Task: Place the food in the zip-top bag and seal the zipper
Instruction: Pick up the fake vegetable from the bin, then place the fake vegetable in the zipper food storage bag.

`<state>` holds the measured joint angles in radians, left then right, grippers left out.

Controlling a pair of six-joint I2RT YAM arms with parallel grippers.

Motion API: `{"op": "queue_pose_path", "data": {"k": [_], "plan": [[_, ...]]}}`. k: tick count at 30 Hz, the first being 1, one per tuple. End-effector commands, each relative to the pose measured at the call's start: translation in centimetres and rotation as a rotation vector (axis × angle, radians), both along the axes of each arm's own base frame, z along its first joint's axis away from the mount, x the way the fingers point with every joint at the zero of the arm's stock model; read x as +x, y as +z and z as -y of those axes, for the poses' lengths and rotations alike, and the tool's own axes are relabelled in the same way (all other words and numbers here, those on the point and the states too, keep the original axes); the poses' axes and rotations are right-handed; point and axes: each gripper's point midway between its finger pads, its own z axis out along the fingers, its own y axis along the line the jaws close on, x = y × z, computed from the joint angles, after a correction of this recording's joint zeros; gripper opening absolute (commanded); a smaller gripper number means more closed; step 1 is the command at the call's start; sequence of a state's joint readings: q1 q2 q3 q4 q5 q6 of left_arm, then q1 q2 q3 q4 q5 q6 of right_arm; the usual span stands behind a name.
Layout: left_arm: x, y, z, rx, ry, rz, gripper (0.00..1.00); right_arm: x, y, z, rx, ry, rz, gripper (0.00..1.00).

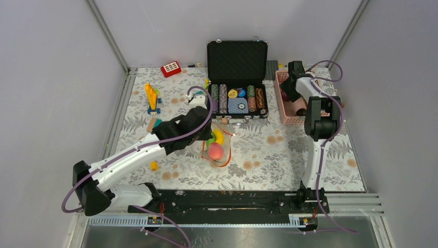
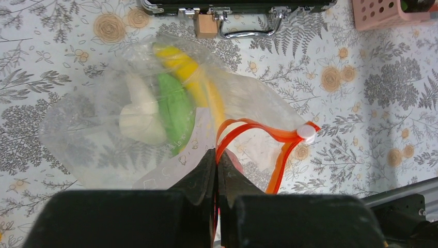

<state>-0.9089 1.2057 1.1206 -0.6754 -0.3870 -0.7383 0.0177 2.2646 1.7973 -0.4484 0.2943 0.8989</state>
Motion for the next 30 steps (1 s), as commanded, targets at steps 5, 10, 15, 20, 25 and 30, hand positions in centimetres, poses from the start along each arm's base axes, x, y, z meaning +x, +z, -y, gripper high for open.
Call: {"op": "queue_pose_path", "data": {"k": [5,10,15,20,25,30], "plan": [[0.7,2.0,3.9,-0.103,-0.113,0.025,0.00,-1.1,7.5,2.3,-0.107,-0.005,0.134,0.29],[0.8,1.6,5.0,-0.121,-0.142,0.014,0.00,-2.6,10.7,4.5,-0.144,-0.047,0.203,0.27],[0.9,1.4,6.0,-0.148,-0.161,0.003,0.00,-4.4,14.9,5.6,-0.210,-0.067,0.281,0.27],[1.1,1.3,6.5,-0.152,-0.169,0.004,0.00,-6.1,19.0,5.0,-0.225,0.004,0.388,0.26],[1.2,1.2,6.5,-0.142,-0.176,0.008,0.00,-9.8,20.4,-3.1,0.034,0.386,0.507,0.26],[1.3,1.7,6.2,-0.135,-0.175,0.027,0.00,-18.7,20.0,-14.7,0.322,0.805,0.587,0.24]]}}
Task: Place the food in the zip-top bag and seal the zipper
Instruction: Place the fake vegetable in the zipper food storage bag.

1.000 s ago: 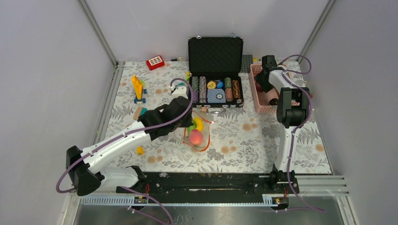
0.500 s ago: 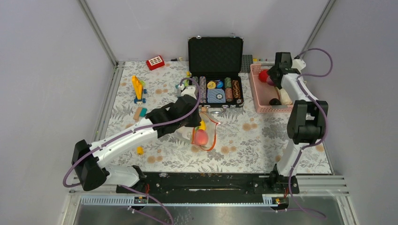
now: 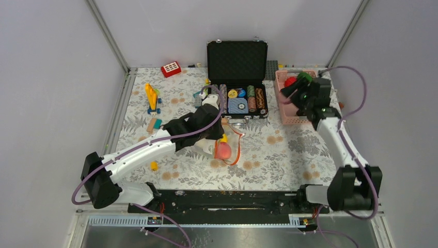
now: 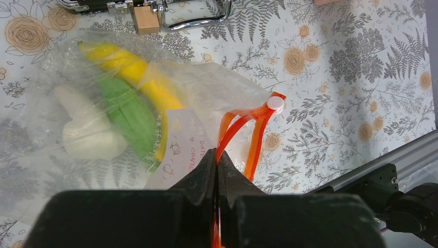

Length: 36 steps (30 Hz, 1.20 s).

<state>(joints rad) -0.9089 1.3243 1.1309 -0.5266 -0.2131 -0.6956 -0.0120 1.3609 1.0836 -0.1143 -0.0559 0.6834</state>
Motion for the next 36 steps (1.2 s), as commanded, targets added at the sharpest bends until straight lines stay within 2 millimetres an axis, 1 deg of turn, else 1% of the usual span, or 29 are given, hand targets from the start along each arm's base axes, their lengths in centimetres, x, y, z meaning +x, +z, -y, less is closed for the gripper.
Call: {"op": "queue_pose_path", "data": {"k": [1,2,3,4,5,7,9,11,14,17,20,23,24,28,30,32,35,36], "plan": [[1.1,3.3,1.1,-0.065,-0.018,0.078,0.00,-8.2,1.1,-12.6,0.138,0.553,0.092,0.24],[1.1,3.3,1.0,-0.062,-0.017,0.080,0.00,-10.1,1.4,-14.7,0.148,0.648,0.125,0.25],[1.2,3.4,1.0,-0.059,-0.015,0.083,0.00,-12.1,1.5,-16.4,0.173,0.732,0.137,0.25],[1.2,3.4,0.9,-0.058,-0.014,0.084,0.00,-14.4,1.1,-18.0,0.206,0.821,0.141,0.25],[1.2,3.4,0.8,-0.056,-0.012,0.083,0.00,-16.1,1.5,-19.4,0.233,0.894,0.161,0.25],[1.2,3.3,0.8,-0.058,-0.012,0.083,0.00,-19.5,1.3,-21.1,0.273,1.010,0.173,0.25],[1.1,3.2,1.0,-0.062,-0.019,0.081,0.00,-21.8,0.9,-22.0,0.278,1.063,0.177,0.25],[1.0,3.1,1.3,-0.070,-0.030,0.070,0.00,-22.7,-0.1,-22.6,0.245,1.053,0.149,0.25],[0.8,3.1,1.6,-0.086,-0.041,0.063,0.00,-22.4,-2.1,-22.8,0.188,0.979,0.089,0.25],[0.6,3.1,1.7,-0.101,-0.046,0.056,0.00,-21.6,-2.5,-23.7,0.161,0.940,0.095,0.25],[0.2,3.3,1.9,-0.115,-0.061,0.048,0.00,-20.5,-3.4,-24.4,0.119,0.877,0.064,0.25],[-0.1,3.2,2.0,-0.125,-0.071,0.043,0.00,-19.6,-3.5,-25.6,0.132,0.833,0.058,0.26],[-0.2,3.3,2.0,-0.131,-0.071,0.042,0.00,-19.3,-3.2,-26.0,0.144,0.818,0.065,0.26],[-0.7,3.7,1.9,-0.154,-0.085,0.040,0.00,-18.9,-2.8,-27.6,0.143,0.762,0.063,0.28],[-1.0,3.9,1.9,-0.169,-0.095,0.041,0.00,-18.4,-3.1,-27.7,0.155,0.695,0.055,0.33],[-1.2,4.1,1.9,-0.184,-0.100,0.043,0.00,-17.9,-3.3,-27.6,0.173,0.632,0.047,0.33],[-1.6,4.4,1.9,-0.208,-0.110,0.046,0.00,-17.1,-3.4,-27.4,0.174,0.557,0.049,0.42],[-1.7,4.4,2.0,-0.216,-0.115,0.045,0.00,-17.0,-3.5,-27.5,0.167,0.543,0.049,0.43]]}}
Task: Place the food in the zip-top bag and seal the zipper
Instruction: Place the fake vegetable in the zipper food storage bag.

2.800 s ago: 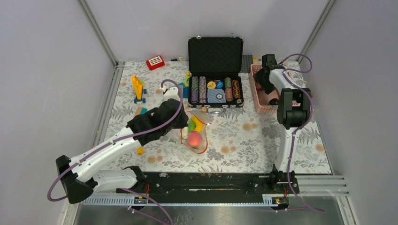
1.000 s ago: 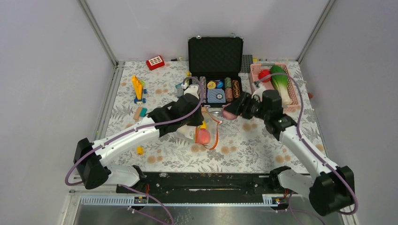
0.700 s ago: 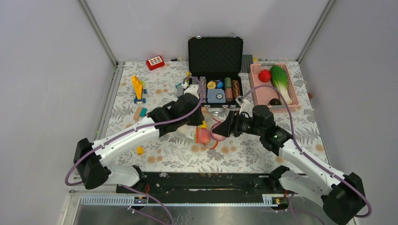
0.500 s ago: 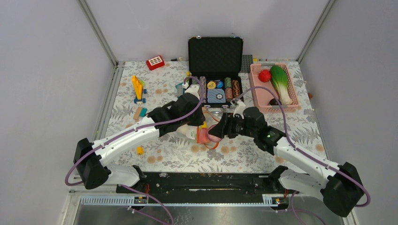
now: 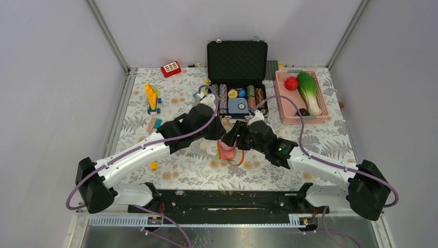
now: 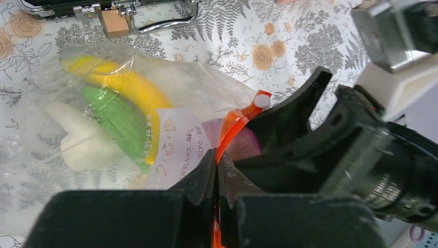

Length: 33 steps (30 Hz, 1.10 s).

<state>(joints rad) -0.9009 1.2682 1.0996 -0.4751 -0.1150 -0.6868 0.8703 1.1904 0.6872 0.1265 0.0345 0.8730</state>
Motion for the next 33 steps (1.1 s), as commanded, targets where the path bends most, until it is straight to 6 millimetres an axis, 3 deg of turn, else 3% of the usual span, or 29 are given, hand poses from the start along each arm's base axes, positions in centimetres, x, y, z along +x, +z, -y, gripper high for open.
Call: {"op": "queue_pose_path", "data": {"k": [1,9,20,29,33], "plan": [[-0.7,3.0,1.2,-0.132,-0.044,0.040,0.00,3.0,2.8,-0.3,0.057,-0.181,0.060,0.45],[-1.2,3.9,1.4,-0.185,-0.056,0.042,0.00,2.7,3.1,-2.2,0.005,-0.177,0.074,0.65],[-0.6,4.5,-0.4,-0.186,0.027,0.081,0.00,2.5,3.7,-1.3,-0.079,-0.182,0.112,0.95],[0.3,4.2,-1.9,-0.173,0.094,0.091,0.00,1.6,6.9,-2.0,-0.064,-0.071,0.198,0.98],[1.2,3.8,-2.9,-0.163,0.136,0.090,0.00,1.0,8.6,-1.2,-0.107,-0.013,0.262,1.00]]}}
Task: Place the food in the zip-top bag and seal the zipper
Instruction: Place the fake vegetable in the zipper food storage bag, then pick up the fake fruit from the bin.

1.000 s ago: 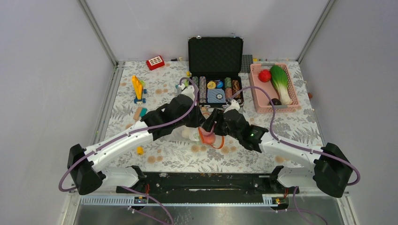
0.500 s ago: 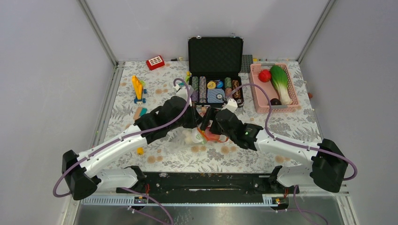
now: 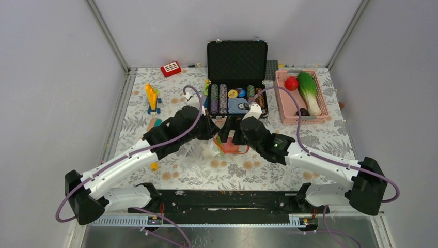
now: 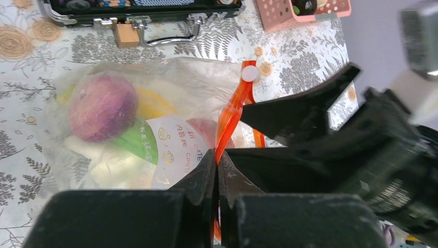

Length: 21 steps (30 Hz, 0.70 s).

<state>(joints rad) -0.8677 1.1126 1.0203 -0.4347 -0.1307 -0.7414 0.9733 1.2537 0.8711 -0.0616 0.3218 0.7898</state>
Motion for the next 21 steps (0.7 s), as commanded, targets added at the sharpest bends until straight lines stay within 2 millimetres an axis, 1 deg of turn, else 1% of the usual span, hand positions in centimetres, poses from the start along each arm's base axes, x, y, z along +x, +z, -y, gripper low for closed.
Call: {"op": "queue_pose_path", "data": {"k": [1,4,7,10,13,14,15,16,18,21], "plan": [[1.6,1.0,-0.8,-0.043,0.071,0.040,0.00,-0.8,7.2,-0.9,0.067,0.121,0.157,1.00],[1.9,0.8,-1.3,-0.036,0.090,0.040,0.00,-1.1,8.4,0.2,0.032,0.141,0.222,1.00],[2.1,0.7,-1.4,-0.031,0.095,0.040,0.00,-0.3,8.9,3.0,-0.049,0.066,0.288,1.00],[2.2,0.7,-1.6,-0.022,0.100,0.040,0.00,1.0,10.0,6.9,-0.162,-0.064,0.355,1.00],[2.3,0.5,-1.7,-0.013,0.103,0.038,0.00,2.4,11.1,10.5,-0.259,-0.136,0.377,1.00],[2.3,0.5,-1.7,-0.012,0.105,0.038,0.00,2.7,11.3,11.4,-0.279,-0.144,0.366,1.00],[2.3,0.5,-1.7,-0.011,0.105,0.038,0.00,3.3,11.2,12.6,-0.301,-0.161,0.341,1.00],[2.3,0.4,-1.7,-0.011,0.103,0.038,0.00,4.3,10.8,14.7,-0.330,-0.208,0.302,1.00],[2.3,0.2,-1.7,-0.009,0.102,0.036,0.00,5.7,10.3,17.7,-0.380,-0.283,0.239,1.00],[2.4,-0.1,-1.5,-0.002,0.092,0.031,0.00,8.2,9.5,21.8,-0.454,-0.404,0.144,1.00]]}}
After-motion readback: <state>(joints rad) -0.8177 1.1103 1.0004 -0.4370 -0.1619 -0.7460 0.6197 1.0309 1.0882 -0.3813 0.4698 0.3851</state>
